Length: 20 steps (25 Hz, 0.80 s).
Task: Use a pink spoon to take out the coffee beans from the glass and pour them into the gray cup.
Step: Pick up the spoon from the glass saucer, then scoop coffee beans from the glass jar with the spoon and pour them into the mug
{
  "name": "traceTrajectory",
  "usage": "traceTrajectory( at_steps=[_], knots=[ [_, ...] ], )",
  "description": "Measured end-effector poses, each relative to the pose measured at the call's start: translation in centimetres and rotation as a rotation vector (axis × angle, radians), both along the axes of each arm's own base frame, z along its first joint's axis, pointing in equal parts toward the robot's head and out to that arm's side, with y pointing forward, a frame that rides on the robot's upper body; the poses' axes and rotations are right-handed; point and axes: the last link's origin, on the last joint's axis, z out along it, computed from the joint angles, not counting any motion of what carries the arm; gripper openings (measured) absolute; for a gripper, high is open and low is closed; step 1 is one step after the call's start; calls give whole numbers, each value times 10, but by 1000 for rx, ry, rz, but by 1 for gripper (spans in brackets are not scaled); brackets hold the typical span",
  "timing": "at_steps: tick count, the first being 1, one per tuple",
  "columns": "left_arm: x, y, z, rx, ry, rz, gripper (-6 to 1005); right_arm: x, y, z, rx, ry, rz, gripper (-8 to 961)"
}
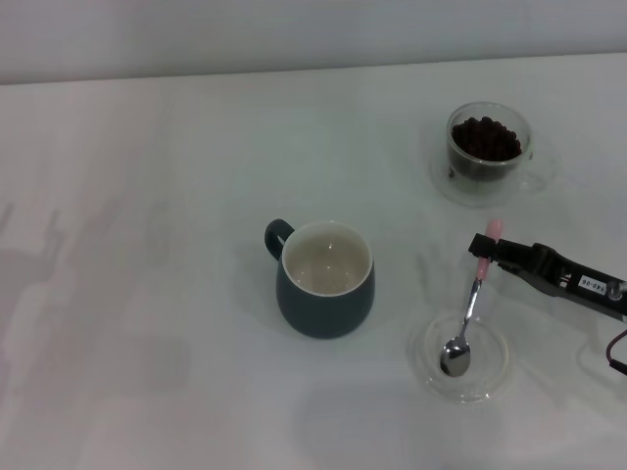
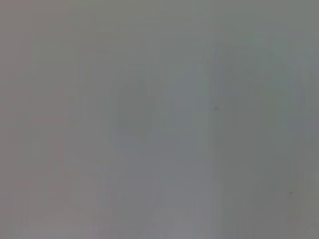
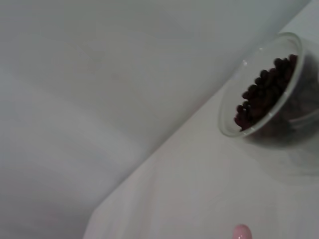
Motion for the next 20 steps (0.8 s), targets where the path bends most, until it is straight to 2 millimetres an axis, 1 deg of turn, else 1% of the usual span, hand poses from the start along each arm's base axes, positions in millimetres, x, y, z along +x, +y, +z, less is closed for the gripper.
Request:
traceTrajectory(
  at_steps=[5, 11, 14, 20],
  knots=[
    [0, -1, 0, -1, 1, 0, 593, -5, 4, 8, 25, 19, 35, 142],
    [0, -1, -1, -5, 2, -3, 592, -13, 14, 28, 106, 33, 97, 142],
    [1, 0, -2, -7, 2, -4, 592, -19, 23, 37, 148, 25, 137, 142],
    [1, 1, -3, -12, 4, -6, 592, -32, 49, 52, 228, -27, 208, 142]
  ],
)
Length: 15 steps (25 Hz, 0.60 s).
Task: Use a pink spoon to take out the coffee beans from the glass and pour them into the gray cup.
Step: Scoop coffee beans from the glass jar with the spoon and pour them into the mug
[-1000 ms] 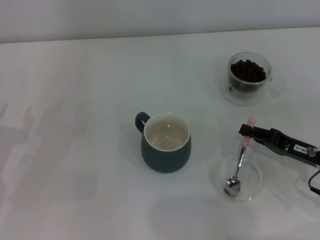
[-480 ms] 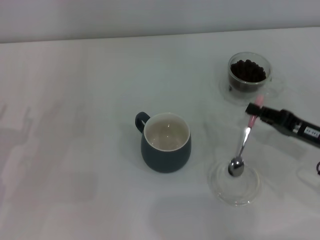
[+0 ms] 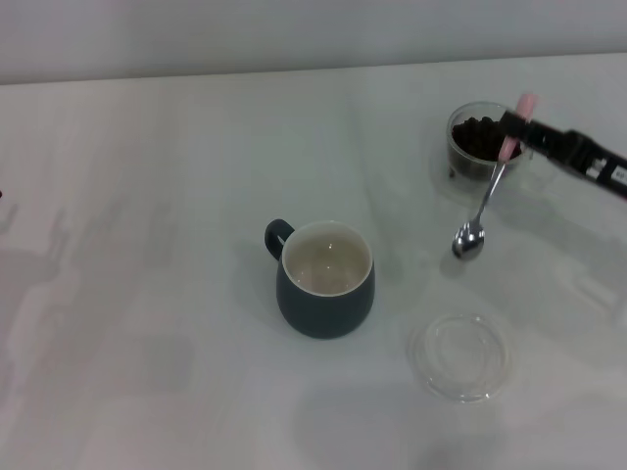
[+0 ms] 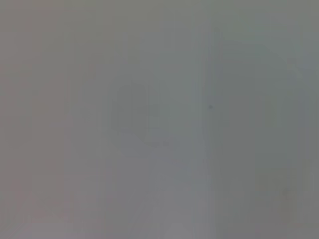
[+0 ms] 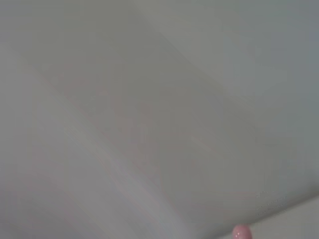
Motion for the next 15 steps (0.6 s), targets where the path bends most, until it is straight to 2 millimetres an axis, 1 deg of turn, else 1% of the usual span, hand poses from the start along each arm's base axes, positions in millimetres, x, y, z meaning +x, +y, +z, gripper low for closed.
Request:
traceTrajectory(
  at_steps=[6, 7, 8, 11, 15],
  knots=[
    [0, -1, 0, 0, 0, 1, 592, -5, 25, 8, 91, -74, 8, 142],
    [0, -1, 0, 0, 0, 1, 592, -6, 32, 11, 118, -96, 4, 142],
    [0, -1, 0, 0, 0, 1, 592, -6, 32, 11, 118, -96, 4, 142],
    [0, -1, -1, -1, -1, 2, 592, -7, 43, 14, 159, -143, 3, 142],
    [-1, -1, -1, -3, 0, 5, 592, -4, 54, 21, 225, -200, -29, 142]
  ],
)
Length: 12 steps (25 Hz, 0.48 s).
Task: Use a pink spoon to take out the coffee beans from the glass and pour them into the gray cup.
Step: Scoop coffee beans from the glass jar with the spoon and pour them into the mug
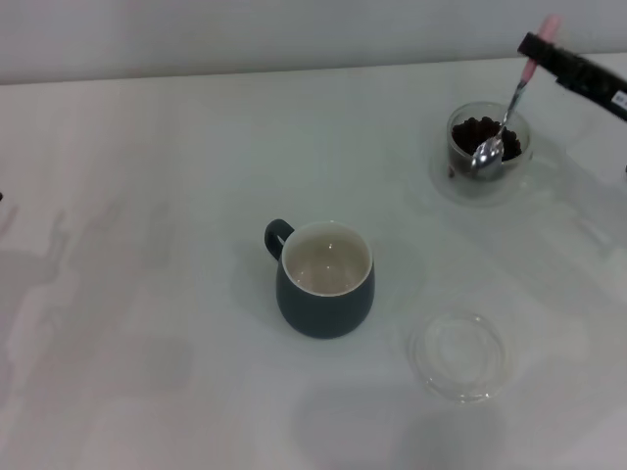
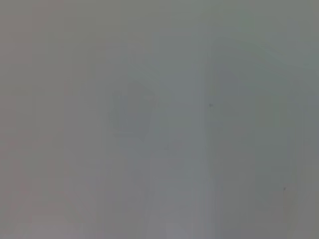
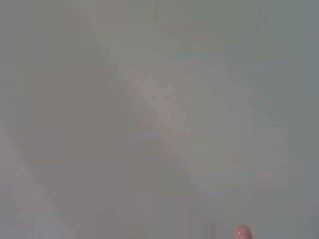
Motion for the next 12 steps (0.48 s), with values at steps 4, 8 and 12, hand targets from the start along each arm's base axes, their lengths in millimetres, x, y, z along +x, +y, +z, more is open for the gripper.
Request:
traceTrajectory(
  at_steps=[4, 8, 12],
  knots=[
    [0, 1, 0, -4, 2, 2, 592, -1, 9, 11, 47, -19, -1, 142],
    [-1, 1, 0, -1, 2, 4, 592, -1, 15, 19, 89, -56, 4, 142],
    [-1, 2, 1, 0, 4, 5, 593, -3, 19, 11, 133, -145, 17, 142]
  ],
)
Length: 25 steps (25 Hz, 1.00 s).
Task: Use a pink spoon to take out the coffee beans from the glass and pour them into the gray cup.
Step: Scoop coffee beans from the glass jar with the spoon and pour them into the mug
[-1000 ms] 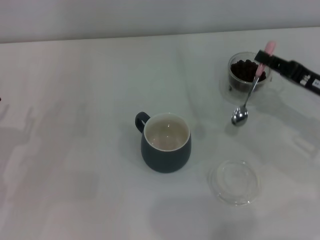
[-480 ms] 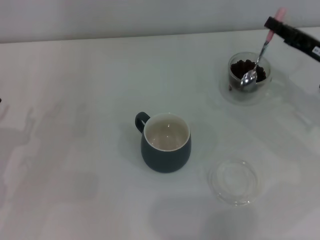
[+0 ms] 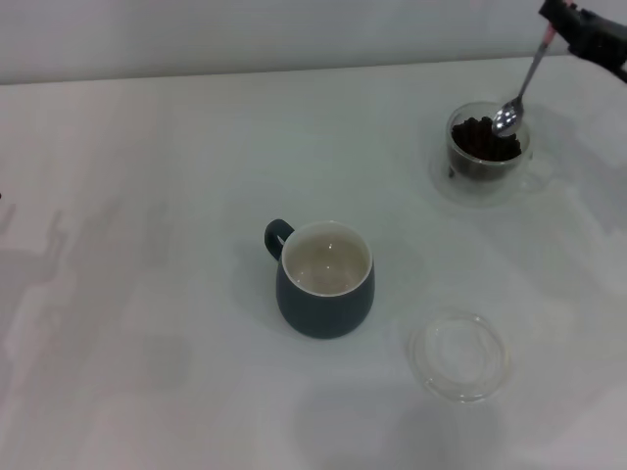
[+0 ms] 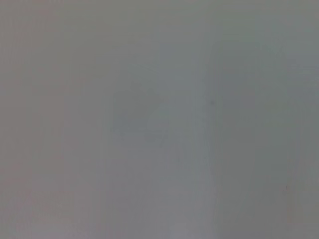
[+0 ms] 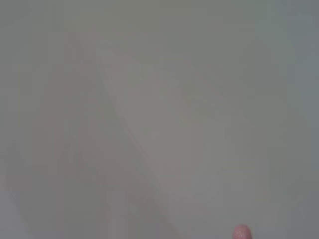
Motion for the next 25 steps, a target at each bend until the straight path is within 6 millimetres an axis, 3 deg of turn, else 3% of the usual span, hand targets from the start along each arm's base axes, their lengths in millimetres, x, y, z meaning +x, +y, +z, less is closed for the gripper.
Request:
traceTrajectory(
  at_steps=[6, 19, 25],
  knots=[
    [2, 3, 0, -2, 2, -5, 593, -8, 6, -22, 18, -102, 37, 142],
    [0, 3, -1, -8, 6, 4, 593, -2, 7, -27, 42, -222, 28, 143],
    [1, 4, -1, -10, 6, -2, 593, 5, 6, -34, 35, -179, -37, 143]
  ],
)
